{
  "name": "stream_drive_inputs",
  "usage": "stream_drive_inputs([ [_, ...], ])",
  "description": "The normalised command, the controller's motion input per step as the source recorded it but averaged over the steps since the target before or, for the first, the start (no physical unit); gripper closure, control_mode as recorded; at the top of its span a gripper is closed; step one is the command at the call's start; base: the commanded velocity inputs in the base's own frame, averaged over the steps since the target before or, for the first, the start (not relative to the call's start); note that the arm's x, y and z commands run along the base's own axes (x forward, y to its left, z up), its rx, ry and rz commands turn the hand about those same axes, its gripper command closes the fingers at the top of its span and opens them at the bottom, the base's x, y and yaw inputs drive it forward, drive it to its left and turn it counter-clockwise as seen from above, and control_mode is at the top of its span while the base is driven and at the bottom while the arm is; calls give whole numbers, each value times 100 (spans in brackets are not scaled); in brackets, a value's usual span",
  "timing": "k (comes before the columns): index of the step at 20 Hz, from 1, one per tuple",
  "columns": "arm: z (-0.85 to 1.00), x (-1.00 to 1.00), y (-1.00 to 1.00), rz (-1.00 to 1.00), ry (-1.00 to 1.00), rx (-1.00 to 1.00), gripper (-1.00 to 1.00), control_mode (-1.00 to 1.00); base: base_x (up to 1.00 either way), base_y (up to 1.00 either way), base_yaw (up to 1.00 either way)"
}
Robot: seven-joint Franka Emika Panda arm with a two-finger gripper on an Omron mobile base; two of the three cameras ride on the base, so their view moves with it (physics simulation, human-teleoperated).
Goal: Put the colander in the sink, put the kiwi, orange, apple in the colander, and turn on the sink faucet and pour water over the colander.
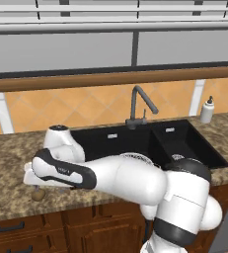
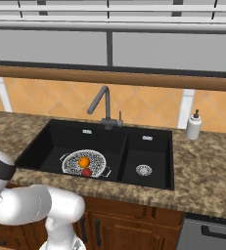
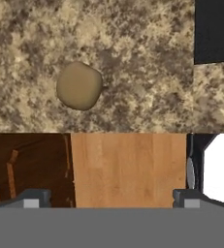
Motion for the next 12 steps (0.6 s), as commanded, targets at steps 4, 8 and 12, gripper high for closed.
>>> stream_drive_inputs([
  [4, -11, 2, 32, -8, 12, -9, -100, -100, 0, 0, 0],
  [8, -16, 9, 11, -9, 3, -13, -100, -100, 0, 0, 0],
  [12, -15, 10, 0, -7, 0, -16, -100, -100, 0, 0, 0],
])
